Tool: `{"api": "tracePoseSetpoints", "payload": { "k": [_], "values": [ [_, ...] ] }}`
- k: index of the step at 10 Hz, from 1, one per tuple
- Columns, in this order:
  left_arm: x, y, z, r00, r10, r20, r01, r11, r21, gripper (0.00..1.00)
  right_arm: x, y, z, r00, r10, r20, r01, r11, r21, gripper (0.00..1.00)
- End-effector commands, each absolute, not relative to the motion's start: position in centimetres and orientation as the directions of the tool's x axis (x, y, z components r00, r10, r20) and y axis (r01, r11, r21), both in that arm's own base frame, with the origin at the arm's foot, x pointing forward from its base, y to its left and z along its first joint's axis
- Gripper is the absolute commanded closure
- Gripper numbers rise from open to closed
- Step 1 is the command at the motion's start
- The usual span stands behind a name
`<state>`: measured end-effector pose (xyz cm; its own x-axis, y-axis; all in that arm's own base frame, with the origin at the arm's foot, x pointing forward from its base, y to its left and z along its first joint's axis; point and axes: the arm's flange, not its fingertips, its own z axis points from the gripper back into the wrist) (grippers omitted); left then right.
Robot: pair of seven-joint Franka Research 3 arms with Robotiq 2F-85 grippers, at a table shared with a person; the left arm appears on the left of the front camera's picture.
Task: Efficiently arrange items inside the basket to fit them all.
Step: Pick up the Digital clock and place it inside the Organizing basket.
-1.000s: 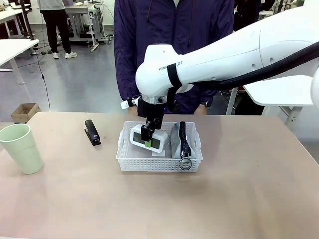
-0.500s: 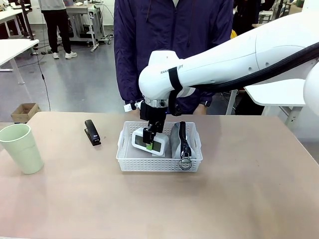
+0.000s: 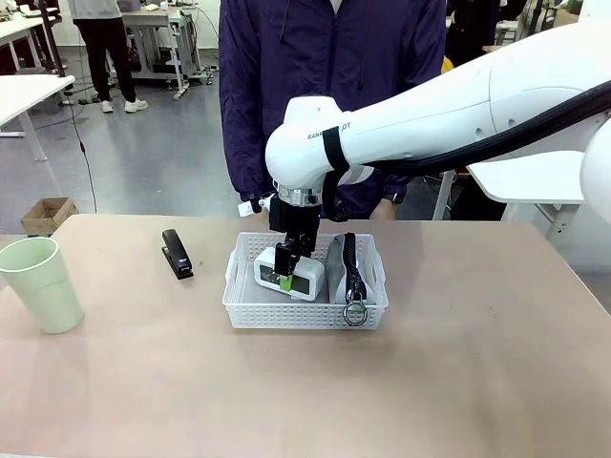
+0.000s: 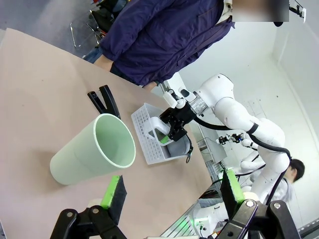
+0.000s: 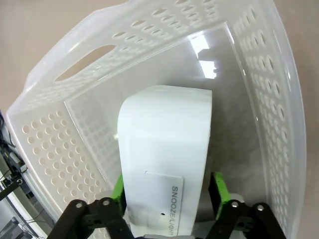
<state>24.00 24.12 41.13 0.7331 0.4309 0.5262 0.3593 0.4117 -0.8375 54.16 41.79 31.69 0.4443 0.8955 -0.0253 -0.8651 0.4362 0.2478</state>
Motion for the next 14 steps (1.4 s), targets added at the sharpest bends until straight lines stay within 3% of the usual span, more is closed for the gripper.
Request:
{"api": "tracePoseSetpoints", "payload": {
  "k": [1,3,4,7,10,12,13,14],
  "values": [
    [24.0,24.1,41.3,0.715,0.435,0.547,0.386,0.406,-0.828,0.0,54.3,41.7,32.3,0.41,0.912,-0.007,-0.889,0.402,0.218,0.0],
    [24.0,24.1,41.3,0.715,0.435,0.547,0.386,0.406,-0.828,0.0,53.8,41.5,34.1,0.418,0.908,0.038,-0.891,0.401,0.213,0.0],
    [24.0,24.1,41.3,0.715,0.435,0.547,0.386,0.406,-0.828,0.0,53.3,41.2,36.1,0.441,0.896,0.053,-0.892,0.431,0.139,0.0],
    [24.0,24.1,41.3,0.715,0.435,0.547,0.386,0.406,-0.828,0.0,50.7,37.2,46.5,0.486,0.857,0.173,-0.873,0.483,0.066,0.0],
    [24.0,24.1,41.3,0.715,0.435,0.547,0.386,0.406,-0.828,0.0,46.6,23.0,53.9,0.543,0.808,0.227,-0.828,0.471,0.306,0.0],
    [24.0,24.1,41.3,0.715,0.435,0.547,0.386,0.406,-0.828,0.0,42.2,8.5,54.0,0.685,0.578,0.443,-0.728,0.518,0.45,0.0],
    [24.0,24.1,41.3,0.715,0.435,0.547,0.386,0.406,-0.828,0.0,40.3,2.3,52.6,0.715,0.454,0.531,-0.699,0.476,0.534,0.0],
    [24.0,24.1,41.3,0.715,0.435,0.547,0.386,0.406,-0.828,0.0,39.0,-3.3,50.6,0.696,0.303,0.651,-0.717,0.333,0.612,0.0]
  ]
}}
